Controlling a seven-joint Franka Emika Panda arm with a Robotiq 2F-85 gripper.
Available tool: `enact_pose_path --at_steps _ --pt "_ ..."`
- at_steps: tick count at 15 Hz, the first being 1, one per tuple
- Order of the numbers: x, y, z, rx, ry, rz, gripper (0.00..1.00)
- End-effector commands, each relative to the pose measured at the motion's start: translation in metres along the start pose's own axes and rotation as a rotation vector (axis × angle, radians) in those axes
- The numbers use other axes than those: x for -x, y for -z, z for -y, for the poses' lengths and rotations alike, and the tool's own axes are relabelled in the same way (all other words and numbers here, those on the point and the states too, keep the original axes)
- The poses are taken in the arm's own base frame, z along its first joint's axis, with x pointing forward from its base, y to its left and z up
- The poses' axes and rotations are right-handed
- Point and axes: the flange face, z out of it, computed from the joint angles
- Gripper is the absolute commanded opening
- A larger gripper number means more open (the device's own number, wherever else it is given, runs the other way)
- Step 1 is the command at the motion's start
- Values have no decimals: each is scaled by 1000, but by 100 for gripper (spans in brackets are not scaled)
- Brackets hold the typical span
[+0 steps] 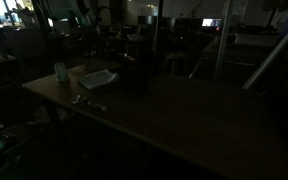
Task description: Put the white towel into the basket
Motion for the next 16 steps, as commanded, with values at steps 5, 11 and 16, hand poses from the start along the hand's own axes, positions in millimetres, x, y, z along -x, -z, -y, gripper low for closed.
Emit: enact_pose_path --at_steps 5,11,16 --pt "-21 -82 8 -39 146 34 100" --pt "-11 -148 7 -82 176 116 100" --pt "-5 -160 1 -105 171 141 74"
